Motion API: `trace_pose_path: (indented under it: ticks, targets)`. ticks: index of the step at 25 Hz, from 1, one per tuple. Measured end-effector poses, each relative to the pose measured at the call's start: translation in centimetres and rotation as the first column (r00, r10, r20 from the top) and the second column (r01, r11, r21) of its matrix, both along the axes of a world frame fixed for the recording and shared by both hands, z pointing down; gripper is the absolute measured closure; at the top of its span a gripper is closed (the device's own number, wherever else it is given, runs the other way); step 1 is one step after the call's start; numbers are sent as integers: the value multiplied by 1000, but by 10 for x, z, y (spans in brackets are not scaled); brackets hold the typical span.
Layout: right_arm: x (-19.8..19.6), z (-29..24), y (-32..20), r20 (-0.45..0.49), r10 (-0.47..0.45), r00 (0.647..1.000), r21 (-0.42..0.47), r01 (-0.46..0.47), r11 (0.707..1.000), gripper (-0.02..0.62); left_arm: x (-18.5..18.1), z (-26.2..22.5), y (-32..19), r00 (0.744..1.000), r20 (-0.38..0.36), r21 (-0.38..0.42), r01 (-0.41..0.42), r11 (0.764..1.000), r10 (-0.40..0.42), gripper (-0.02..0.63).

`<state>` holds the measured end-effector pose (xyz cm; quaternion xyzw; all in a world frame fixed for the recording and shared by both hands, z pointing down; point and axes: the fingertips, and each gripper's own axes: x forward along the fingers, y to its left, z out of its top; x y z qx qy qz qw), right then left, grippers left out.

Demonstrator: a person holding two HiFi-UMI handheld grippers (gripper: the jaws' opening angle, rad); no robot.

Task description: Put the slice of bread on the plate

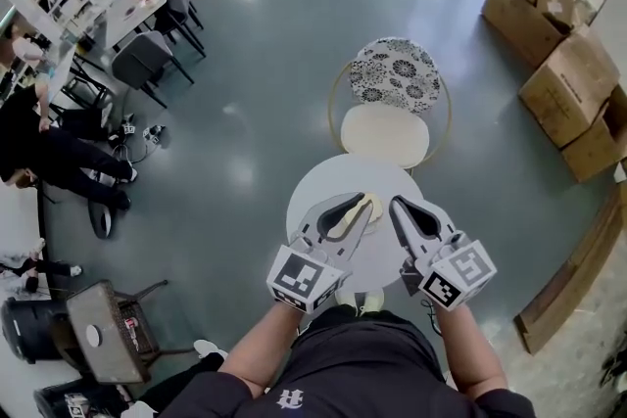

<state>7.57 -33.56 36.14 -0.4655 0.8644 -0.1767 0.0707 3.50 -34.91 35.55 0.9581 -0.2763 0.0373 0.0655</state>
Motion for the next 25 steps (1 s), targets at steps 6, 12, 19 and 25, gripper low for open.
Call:
trace_pose_path:
  ticks: [6,12,19,25]
  targets:
    - [-11,-22,13,-13,-27,1000,46,28,999,588,-8,-21,18,999,-22,29,23,999,-23,600]
    - [-19,-29,24,-55,-45,997,59,48,997,588,-9,-36,32,999,-39,55,32,998,-30,600]
    - [-22,-35,30,-89,-39,995,73,46,996,589,-15,-41,41,997,-50,59,55,997,-52,600]
    - [-23,-38,38,-102,-38,994,81,47,996,589,-15,-42,48,997,-56,59,56,997,-53,600]
